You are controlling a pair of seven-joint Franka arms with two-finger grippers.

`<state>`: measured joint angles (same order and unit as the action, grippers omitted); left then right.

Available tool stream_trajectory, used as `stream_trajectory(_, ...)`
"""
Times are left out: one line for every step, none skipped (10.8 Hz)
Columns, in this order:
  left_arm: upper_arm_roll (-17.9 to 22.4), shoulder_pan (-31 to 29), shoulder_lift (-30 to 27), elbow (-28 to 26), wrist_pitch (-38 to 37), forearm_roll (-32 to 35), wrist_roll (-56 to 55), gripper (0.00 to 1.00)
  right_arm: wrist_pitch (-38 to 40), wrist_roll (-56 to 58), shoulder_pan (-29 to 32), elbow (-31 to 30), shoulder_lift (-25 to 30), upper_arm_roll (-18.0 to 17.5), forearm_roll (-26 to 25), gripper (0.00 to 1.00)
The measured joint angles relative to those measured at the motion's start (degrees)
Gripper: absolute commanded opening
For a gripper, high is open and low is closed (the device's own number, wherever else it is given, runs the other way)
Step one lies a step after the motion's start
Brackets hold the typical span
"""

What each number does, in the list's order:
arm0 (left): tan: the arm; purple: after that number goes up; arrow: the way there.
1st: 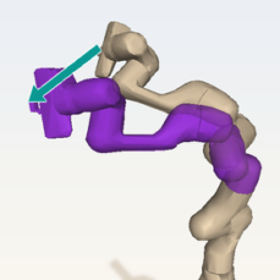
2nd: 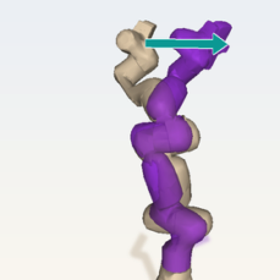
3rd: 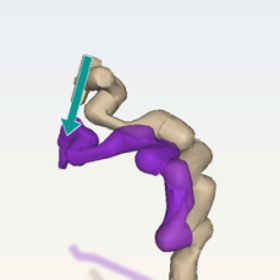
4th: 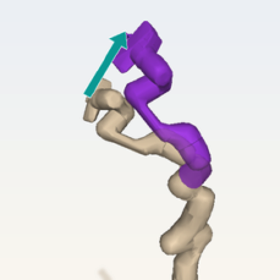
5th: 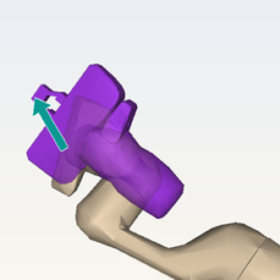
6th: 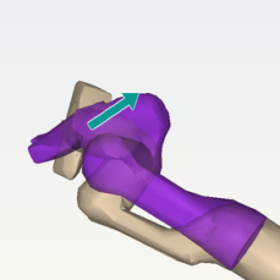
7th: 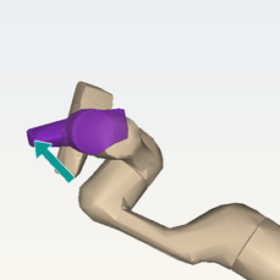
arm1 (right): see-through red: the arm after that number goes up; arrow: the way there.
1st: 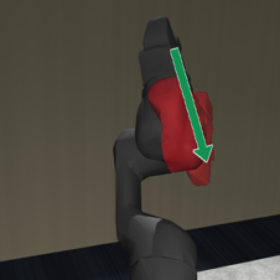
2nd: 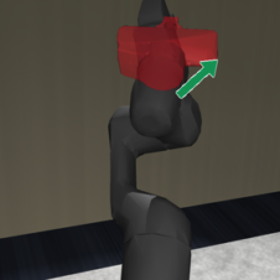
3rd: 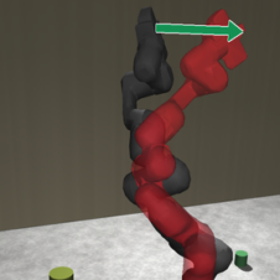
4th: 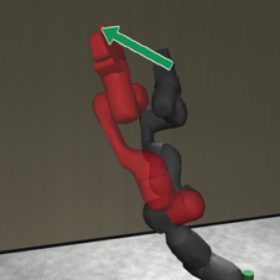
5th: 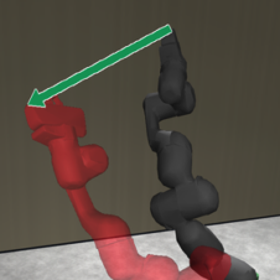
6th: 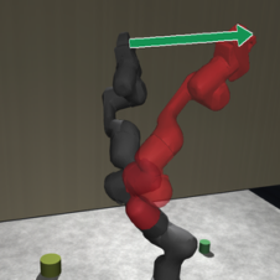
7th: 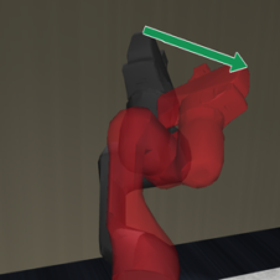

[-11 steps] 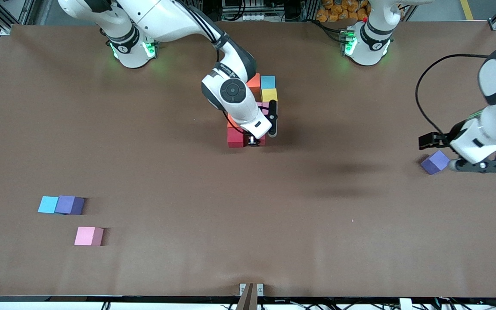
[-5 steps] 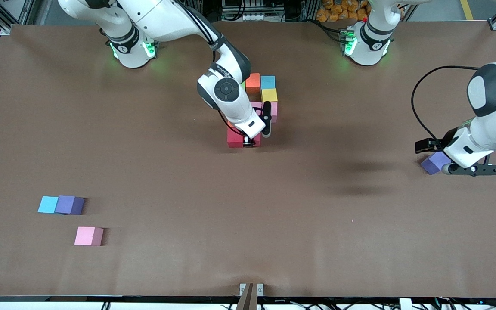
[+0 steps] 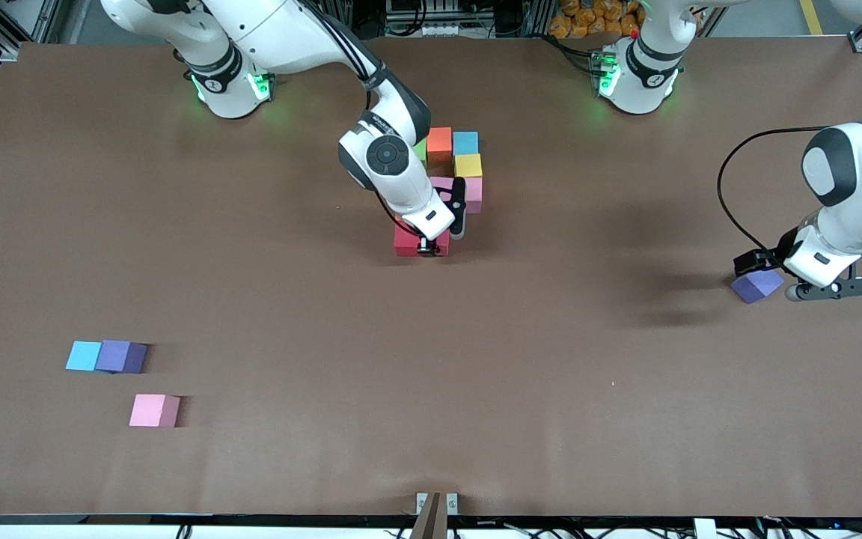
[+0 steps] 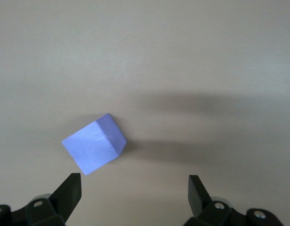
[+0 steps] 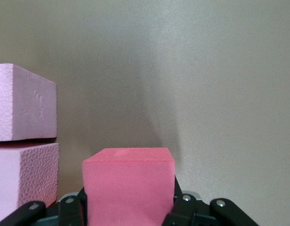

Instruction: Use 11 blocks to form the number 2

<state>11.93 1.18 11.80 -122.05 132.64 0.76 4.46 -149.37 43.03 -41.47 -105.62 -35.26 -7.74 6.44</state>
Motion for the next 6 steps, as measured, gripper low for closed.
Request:
stream_trajectory(0.79,-0.31,1.47,-0.36,0.91,0.0,-0.05,1.0,-0.56,-0.01,0.0,-0.24,0.01,0.01,0.0,0.32)
stream_trajectory(1.54,-0.42,3.08,-0.13,1.69,0.0,-0.22,1.0,-0.95,-0.01,0.0,-0.43,0.01,0.02,0.0,0.32)
stream_trajectory(2.19,-0.53,4.59,0.58,2.27,0.0,-1.05,1.0,-1.12,-0.01,0.0,-0.56,0.02,0.02,0.0,0.32)
stream_trajectory(2.55,-0.88,5.77,1.36,2.56,0.0,-4.02,1.0,-1.36,-0.02,0.0,-0.69,0.0,0.02,0.0,0.32)
stream_trajectory(2.65,-1.75,7.05,2.15,3.52,0.0,-8.86,1.0,-1.82,-0.02,0.0,-0.82,-0.02,0.03,0.0,0.32)
stream_trajectory(2.68,-2.76,8.4,2.84,4.83,0.0,-13.01,1.0,-1.98,-0.02,0.0,-0.93,-0.04,0.03,0.0,0.32)
